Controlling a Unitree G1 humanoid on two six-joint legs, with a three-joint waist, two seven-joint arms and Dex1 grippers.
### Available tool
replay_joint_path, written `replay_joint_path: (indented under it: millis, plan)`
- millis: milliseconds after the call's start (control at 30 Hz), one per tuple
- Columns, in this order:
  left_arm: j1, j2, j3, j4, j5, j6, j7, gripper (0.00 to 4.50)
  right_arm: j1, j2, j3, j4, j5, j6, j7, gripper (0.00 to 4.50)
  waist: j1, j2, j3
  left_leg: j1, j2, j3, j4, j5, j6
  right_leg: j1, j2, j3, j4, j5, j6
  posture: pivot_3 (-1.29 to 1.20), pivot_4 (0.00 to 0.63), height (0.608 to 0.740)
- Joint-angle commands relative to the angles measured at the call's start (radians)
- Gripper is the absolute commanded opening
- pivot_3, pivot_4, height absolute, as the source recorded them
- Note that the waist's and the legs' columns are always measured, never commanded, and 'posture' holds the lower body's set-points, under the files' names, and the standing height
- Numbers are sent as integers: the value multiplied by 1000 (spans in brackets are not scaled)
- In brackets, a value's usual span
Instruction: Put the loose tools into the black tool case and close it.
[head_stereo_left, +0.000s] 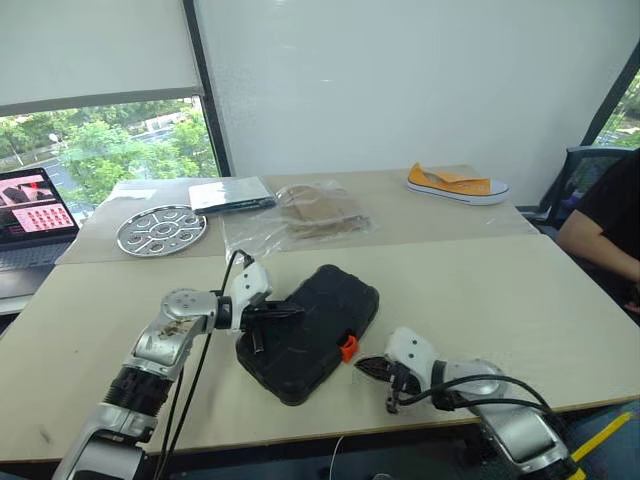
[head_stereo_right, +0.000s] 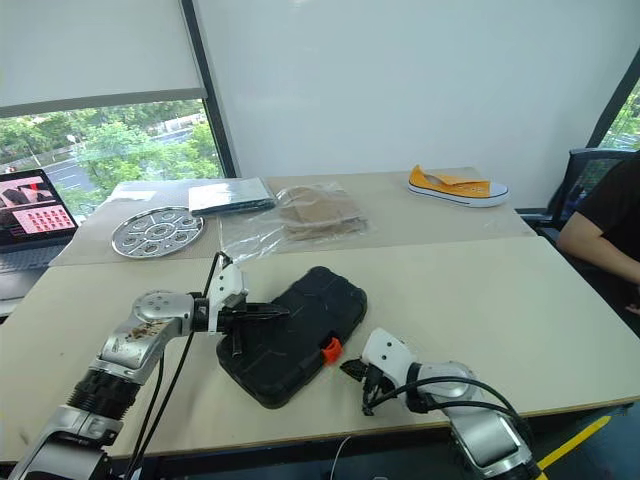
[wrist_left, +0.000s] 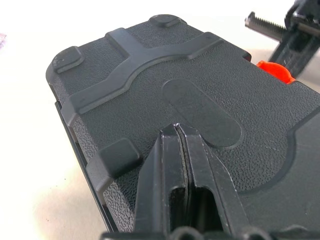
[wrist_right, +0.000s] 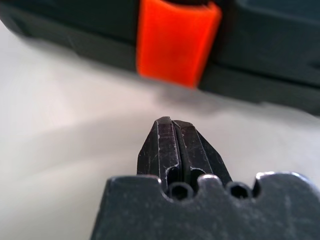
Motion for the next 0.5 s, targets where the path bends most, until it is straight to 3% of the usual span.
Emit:
replay_joint_path:
  millis: [33, 500]
  plan:
    - [24, 7, -45, 40, 50, 43, -7, 38, -8, 39, -19, 6, 21, -38, -29, 0, 0, 0, 0, 0, 0, 0, 0, 0, 0, 0, 0, 0, 0, 0, 0, 0, 150, 740]
    - [45, 12, -52, -14, 50, 87, 3, 38, -40, 40, -68, -87, 56, -70, -23, 0, -1, 0, 0, -1, 0, 0, -1, 0, 0, -1, 0, 0, -1, 0, 0, 0, 150, 740]
